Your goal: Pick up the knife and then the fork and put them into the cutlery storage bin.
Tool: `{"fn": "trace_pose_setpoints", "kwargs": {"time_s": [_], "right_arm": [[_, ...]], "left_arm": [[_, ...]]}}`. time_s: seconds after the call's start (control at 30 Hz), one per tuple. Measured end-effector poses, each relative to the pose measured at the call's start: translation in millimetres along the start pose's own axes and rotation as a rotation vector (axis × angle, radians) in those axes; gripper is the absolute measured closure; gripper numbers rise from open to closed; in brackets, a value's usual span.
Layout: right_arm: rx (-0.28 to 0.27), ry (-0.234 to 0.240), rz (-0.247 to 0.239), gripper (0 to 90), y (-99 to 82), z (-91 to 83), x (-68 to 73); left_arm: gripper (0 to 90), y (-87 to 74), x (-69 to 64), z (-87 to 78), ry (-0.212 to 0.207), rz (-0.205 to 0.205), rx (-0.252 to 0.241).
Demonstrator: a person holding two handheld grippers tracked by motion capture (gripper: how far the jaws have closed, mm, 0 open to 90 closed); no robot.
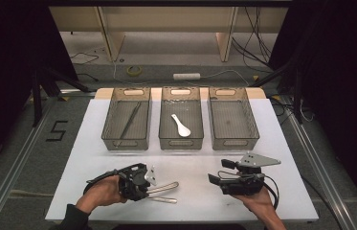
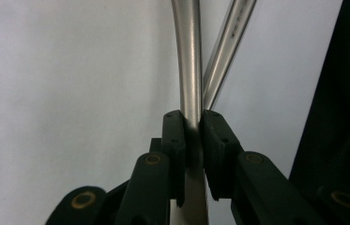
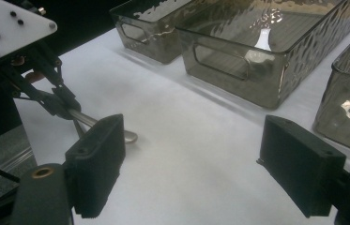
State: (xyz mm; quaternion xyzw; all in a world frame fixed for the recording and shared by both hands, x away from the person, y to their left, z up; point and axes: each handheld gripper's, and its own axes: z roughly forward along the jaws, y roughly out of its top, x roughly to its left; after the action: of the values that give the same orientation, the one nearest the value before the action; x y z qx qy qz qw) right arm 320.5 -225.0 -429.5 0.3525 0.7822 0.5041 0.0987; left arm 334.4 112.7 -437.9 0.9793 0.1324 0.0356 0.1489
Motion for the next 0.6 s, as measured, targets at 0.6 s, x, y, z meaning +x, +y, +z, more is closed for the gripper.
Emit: {"fn": "trace_pose_setpoints", "kwargs": {"time_s": [0.6], "right_arm": [[0.037,0.046,-0.187,23.6,7.0,16.6,32.1]], "left_arm": [[79.6,15.7,8.8,-2.9,-0.085,-0.150,-0.081]]}}
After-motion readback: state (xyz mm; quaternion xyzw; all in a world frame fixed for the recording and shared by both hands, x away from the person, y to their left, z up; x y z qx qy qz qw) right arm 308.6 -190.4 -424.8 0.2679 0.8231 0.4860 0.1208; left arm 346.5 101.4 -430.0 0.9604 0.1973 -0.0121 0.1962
